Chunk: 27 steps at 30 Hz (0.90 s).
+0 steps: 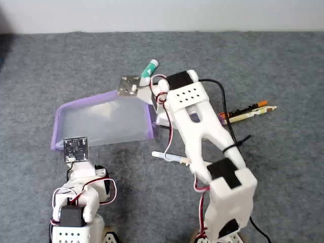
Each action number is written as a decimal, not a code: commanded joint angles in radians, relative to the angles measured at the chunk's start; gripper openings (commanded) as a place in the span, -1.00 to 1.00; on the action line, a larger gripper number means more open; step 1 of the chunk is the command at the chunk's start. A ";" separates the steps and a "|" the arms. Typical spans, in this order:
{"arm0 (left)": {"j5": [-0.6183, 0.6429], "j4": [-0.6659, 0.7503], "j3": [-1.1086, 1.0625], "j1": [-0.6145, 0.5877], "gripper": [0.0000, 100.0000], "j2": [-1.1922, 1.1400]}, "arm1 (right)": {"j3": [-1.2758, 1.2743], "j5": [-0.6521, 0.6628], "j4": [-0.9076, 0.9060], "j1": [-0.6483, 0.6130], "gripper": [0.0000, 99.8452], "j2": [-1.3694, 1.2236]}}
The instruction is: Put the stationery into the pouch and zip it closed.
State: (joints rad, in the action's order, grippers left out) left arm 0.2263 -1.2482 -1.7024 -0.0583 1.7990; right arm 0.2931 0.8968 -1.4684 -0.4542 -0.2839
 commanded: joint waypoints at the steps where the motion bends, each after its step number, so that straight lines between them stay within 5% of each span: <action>1: -0.008 -0.002 0.019 -0.008 -0.97 0.011 | 0.052 -0.075 -0.022 -0.053 -0.98 0.142; 14: -0.008 -0.002 0.019 -0.008 -0.97 0.011 | 0.052 -0.253 -0.130 -0.325 -0.98 0.222; 27: -0.011 0.029 0.024 -0.012 -0.97 0.012 | 0.049 -0.319 -0.200 -0.415 -0.98 0.203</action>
State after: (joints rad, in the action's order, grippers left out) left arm 0.2263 -1.2467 -1.7024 -0.0583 1.7990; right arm 0.2931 0.5900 -1.6602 -0.8608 -0.1197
